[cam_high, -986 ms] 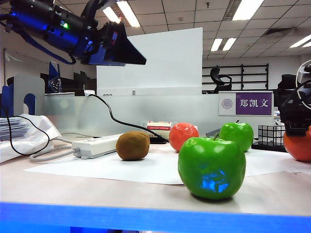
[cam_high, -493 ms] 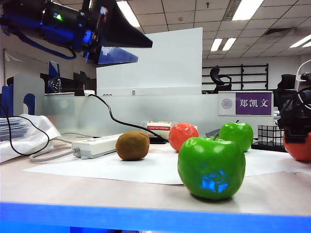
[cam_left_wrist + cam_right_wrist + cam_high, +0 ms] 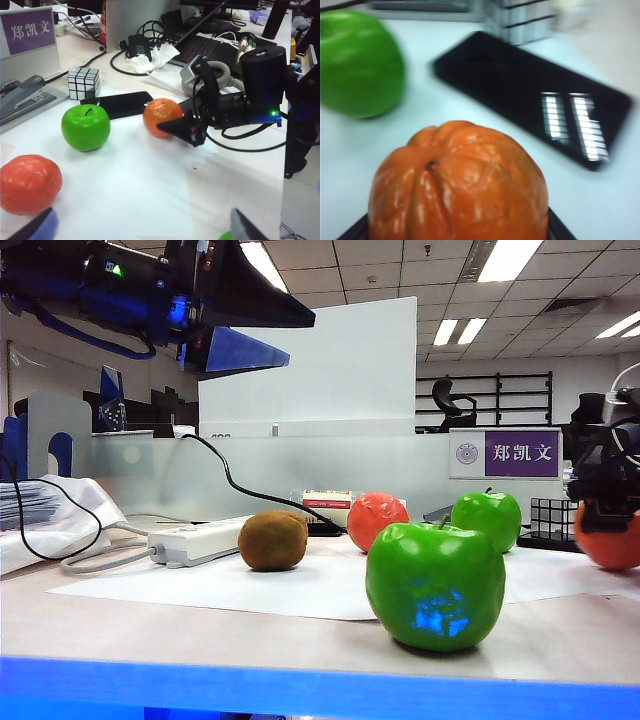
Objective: Put the same fruits together.
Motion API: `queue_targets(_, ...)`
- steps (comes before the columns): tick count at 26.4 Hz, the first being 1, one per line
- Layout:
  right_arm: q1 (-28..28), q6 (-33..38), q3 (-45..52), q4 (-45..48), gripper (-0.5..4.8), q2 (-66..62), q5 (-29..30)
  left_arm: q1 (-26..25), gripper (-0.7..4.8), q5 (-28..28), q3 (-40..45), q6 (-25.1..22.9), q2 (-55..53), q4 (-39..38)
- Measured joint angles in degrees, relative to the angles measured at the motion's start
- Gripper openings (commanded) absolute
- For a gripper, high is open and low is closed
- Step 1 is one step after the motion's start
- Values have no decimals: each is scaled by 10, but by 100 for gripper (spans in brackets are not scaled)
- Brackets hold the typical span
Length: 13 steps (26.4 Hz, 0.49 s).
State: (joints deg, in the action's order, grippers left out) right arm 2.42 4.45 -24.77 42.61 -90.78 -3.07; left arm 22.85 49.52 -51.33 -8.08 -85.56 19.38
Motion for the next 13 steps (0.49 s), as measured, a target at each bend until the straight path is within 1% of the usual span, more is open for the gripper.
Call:
queue_targets(3,6,6,-5,0,-6,0,73,0,479,0,0,0,0,0)
queue_targets(6,30,17,-17,-1,-6,0,90,0,479,0,0,0,0,0)
queue_targets(10,86,20,-57,-21,-6,0,120,-5,479,-1,0,0,0,0)
queue_targets(11,106,18,-81,-31,-6,-1,122,-9,479,-3,0,0,0,-1)
queue_targets(13,123,16,-118,-50,-6,-3,123,-15,479,-6,0,0,0,-1)
